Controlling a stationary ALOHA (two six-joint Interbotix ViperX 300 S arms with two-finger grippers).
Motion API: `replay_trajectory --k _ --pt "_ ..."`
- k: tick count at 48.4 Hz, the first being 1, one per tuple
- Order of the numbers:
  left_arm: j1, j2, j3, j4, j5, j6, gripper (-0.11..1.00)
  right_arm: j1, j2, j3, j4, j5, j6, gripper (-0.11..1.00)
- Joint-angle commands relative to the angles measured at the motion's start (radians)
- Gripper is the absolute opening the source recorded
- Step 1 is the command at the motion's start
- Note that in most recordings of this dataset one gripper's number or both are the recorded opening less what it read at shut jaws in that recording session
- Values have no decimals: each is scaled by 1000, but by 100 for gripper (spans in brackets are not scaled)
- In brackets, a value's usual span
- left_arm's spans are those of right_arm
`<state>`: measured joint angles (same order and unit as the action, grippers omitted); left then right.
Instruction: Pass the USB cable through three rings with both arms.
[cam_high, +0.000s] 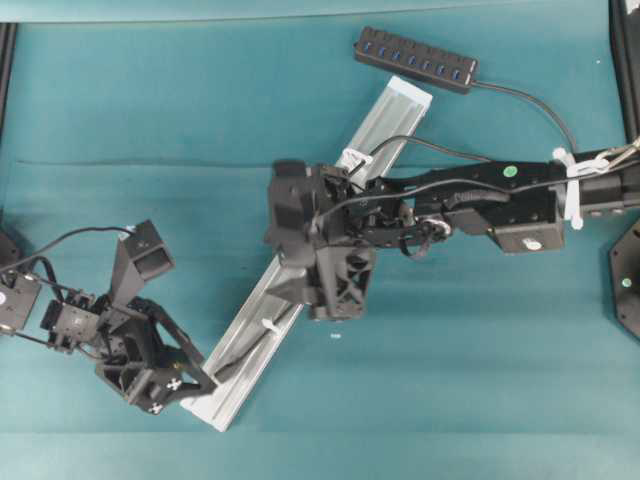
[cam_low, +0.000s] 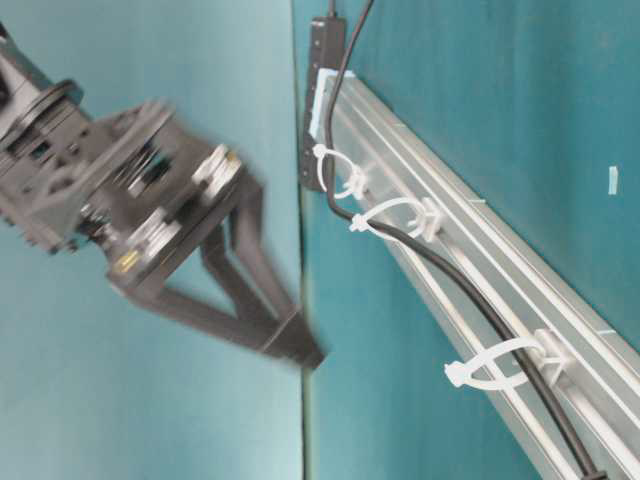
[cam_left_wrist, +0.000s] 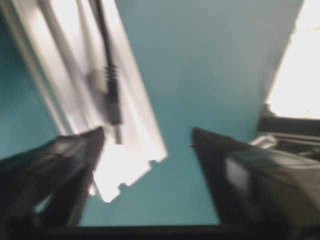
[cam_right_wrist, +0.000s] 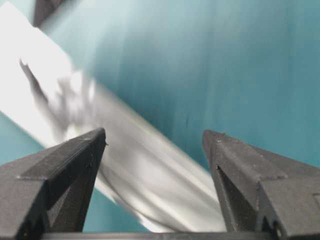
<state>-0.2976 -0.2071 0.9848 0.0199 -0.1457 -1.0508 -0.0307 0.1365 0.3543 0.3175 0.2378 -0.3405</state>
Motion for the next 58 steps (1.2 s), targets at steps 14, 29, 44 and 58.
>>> replay_trajectory --k 14,29,44,58 --pt "86 -98 -66 8 37 175 93 35 -87 15 5 -60 94 85" --pt "153 -264 -61 8 41 471 93 18 -241 149 3 -215 129 85" --pt "213 -442 12 8 34 499 93 17 -390 302 3 -276 133 85" --pt "267 -500 17 8 32 588 93 5 -523 419 3 -380 135 85"
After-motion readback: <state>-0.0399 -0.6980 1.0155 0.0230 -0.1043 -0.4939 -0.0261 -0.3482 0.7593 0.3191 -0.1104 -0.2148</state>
